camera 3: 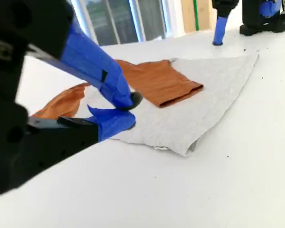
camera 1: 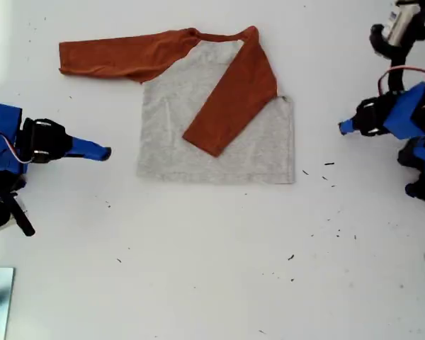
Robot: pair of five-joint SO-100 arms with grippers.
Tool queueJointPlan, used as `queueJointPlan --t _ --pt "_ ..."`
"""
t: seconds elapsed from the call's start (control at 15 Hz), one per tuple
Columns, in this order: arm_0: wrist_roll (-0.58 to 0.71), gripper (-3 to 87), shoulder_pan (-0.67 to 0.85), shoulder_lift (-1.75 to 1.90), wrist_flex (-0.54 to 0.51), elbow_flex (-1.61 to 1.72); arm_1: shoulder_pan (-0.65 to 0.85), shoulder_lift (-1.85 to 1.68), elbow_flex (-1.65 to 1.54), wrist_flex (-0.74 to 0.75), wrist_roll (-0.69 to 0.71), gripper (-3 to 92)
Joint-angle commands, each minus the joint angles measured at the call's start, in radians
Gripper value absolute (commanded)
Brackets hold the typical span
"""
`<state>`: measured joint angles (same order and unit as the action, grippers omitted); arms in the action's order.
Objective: Fold t shirt
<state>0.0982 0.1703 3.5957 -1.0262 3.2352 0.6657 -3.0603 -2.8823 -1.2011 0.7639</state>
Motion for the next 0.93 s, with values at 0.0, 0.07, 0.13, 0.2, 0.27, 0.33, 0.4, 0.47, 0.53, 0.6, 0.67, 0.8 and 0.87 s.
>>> queueJointPlan --t 0.0,0.07,0.13,0.2,0.27,0.33,0.4,0.47,0.53,0.6,0.67,0.8,0.87 --pt "-0.146 -0.3 0.009 0.011 0.015 0.003 -0.040 -0.193 -0.091 0.026 -0.014 3.5" --pt "-0.236 -0.3 0.018 -0.017 0.025 -0.034 -0.043 -0.187 -0.123 0.051 -0.011 3.4" --pt "-0.307 -0.3 0.032 -0.215 0.035 -0.155 -0.043 -0.173 -0.150 0.074 -0.012 3.4" --pt "-0.342 -0.3 0.072 -0.560 -0.017 -0.391 -0.043 -0.181 -0.152 0.067 -0.003 3.4" --pt "-0.327 -0.3 0.138 -0.893 -0.201 -0.715 -0.040 -0.192 -0.155 0.064 0.005 3.4" --pt "-0.236 0.4 0.252 -1.097 -0.387 -0.992 -0.043 -0.207 -0.161 0.058 0.009 3.4" --pt "-0.080 1.2 0.397 -1.160 -0.436 -1.129 -0.052 -0.249 -0.173 0.038 0.005 3.4" --pt "0.054 -0.1 0.568 -1.160 -0.453 -1.192 -0.061 -0.322 -0.189 0.006 0.002 3.4" --pt "0.173 -0.1 0.738 -1.170 -0.466 -1.203 -0.067 -0.402 -0.204 -0.032 0.003 3.4" --pt "0.279 1.5 0.891 -1.212 -0.477 -1.193 -0.077 -0.439 -0.212 -0.051 0.000 3.4" --pt "0.347 7.5 0.992 -1.270 -0.474 -1.192 -0.080 -0.436 -0.212 -0.049 0.000 3.4" --pt "0.364 23.3 1.029 -1.356 -0.479 -1.278 -0.080 -0.437 -0.212 -0.049 0.008 3.4" --pt "0.359 24.2 1.034 -1.381 -0.485 -1.302 -0.083 -0.437 -0.212 -0.049 0.008 3.4"
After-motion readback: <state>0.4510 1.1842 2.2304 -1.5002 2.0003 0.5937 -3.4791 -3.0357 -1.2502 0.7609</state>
